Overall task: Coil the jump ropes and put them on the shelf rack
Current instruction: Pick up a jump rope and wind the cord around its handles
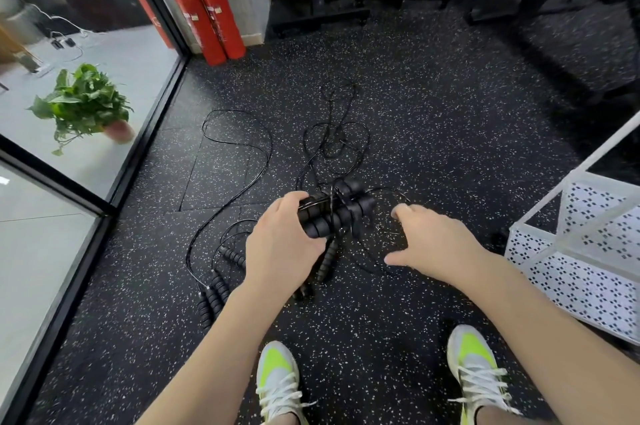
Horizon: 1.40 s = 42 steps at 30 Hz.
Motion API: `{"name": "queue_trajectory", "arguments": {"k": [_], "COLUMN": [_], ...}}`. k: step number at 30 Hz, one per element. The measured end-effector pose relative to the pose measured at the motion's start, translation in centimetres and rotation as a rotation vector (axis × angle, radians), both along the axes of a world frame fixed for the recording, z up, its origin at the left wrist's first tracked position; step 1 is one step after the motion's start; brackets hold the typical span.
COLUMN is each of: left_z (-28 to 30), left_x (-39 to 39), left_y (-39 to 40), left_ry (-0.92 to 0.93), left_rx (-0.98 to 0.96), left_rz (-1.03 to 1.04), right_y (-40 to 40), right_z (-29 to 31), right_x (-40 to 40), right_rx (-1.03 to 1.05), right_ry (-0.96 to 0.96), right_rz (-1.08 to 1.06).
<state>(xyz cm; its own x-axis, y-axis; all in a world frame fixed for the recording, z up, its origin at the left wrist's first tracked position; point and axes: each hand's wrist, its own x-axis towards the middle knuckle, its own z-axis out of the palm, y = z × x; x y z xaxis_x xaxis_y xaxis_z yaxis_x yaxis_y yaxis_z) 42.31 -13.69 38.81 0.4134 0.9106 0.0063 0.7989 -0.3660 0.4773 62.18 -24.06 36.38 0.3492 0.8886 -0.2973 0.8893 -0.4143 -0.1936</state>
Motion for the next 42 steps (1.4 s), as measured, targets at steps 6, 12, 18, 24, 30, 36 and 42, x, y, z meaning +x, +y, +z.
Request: {"name": "queue_trajectory", "arguments": {"k": [6,12,18,24,30,36,42], "left_z": [0.2,0.4,0.7,0.8,0.6,0.3,0.6], "left_x": [0.4,0.6,0.4,-1.0,-1.7,-2.0,-1.7], "left_y": [-0.9,-1.3,-1.2,-0.1,0.5,1.2,0.7], "left_ry": [-0.013,-0.022,-0.073,0.021,0.216,0.231,0.002], "left_rx": [-0.046,-0.065,0.036,0.119,0.099,0.049,-0.059], "left_rz": [-0.058,-0.125,-0.161,-0.372,-0.437,-0.202,-0.125], "right_y": [0.4,0.5,0.6,0.6,-0.1,-0.5,-0.6], "right_z": [0.7,0.9,0.8,0.3,0.0,1.1,1.3], "right_x": [0.2,-0.5,-1.0,0.3,1.5,1.9,1.0], "right_rx": [0.212,0.638,0.555,0.117,-0.142,-0.317,-0.314], "right_ry": [0.122,0.411,0.717,0.897,0.572,0.223,0.088], "right_rz": [-0.257,-0.38,-0.205,-0.072,-0.013,-0.038,-0.068]}}
